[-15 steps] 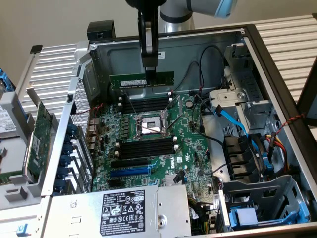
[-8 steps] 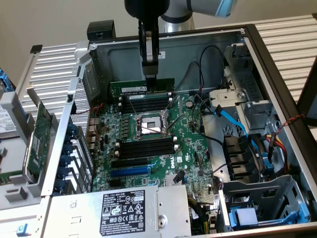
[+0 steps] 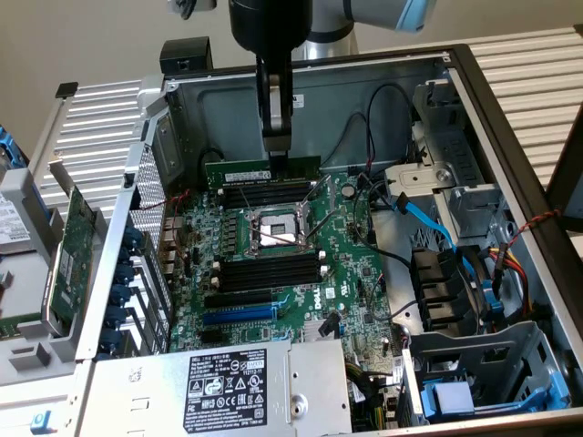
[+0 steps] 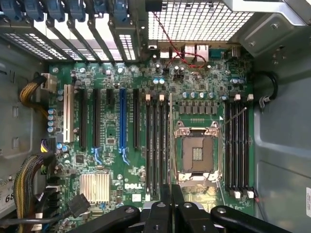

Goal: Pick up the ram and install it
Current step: 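Insert the ram into the slot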

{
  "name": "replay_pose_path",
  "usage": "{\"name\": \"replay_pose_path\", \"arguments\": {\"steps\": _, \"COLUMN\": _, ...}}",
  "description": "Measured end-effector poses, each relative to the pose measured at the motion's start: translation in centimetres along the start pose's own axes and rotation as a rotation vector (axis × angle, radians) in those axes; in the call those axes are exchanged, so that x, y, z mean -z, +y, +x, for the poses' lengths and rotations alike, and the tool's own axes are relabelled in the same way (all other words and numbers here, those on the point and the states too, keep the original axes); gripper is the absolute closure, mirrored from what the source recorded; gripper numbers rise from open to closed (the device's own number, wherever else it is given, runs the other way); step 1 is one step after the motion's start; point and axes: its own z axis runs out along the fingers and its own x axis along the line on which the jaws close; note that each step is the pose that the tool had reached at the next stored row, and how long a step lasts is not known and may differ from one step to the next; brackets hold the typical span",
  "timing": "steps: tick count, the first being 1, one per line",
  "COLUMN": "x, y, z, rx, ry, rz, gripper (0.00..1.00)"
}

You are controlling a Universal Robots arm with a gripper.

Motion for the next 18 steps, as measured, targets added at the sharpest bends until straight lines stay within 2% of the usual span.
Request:
{"name": "replay_pose_path", "arguments": {"steps": 3, "x": -0.31, "y": 0.01, "z": 0.0, "rx": 0.0, "ry": 0.005, "rz": 0.0, "gripper": 0.87}}
{"name": "replay_pose_path", "arguments": {"steps": 8, "x": -0.41, "y": 0.02, "z": 0.1, "rx": 0.0, "ry": 0.0047, "rz": 0.0004, "gripper": 0.87}}
{"name": "replay_pose_path", "arguments": {"steps": 12, "x": -1.04, "y": 0.13, "z": 0.2, "rx": 0.0, "ry": 0.0048, "rz": 0.0024, "gripper": 0.87}}
{"name": "replay_pose_path", "arguments": {"steps": 18, "x": -1.4, "y": 0.13, "z": 0.2, "rx": 0.0, "ry": 0.0051, "rz": 0.0038, "gripper": 0.87}}
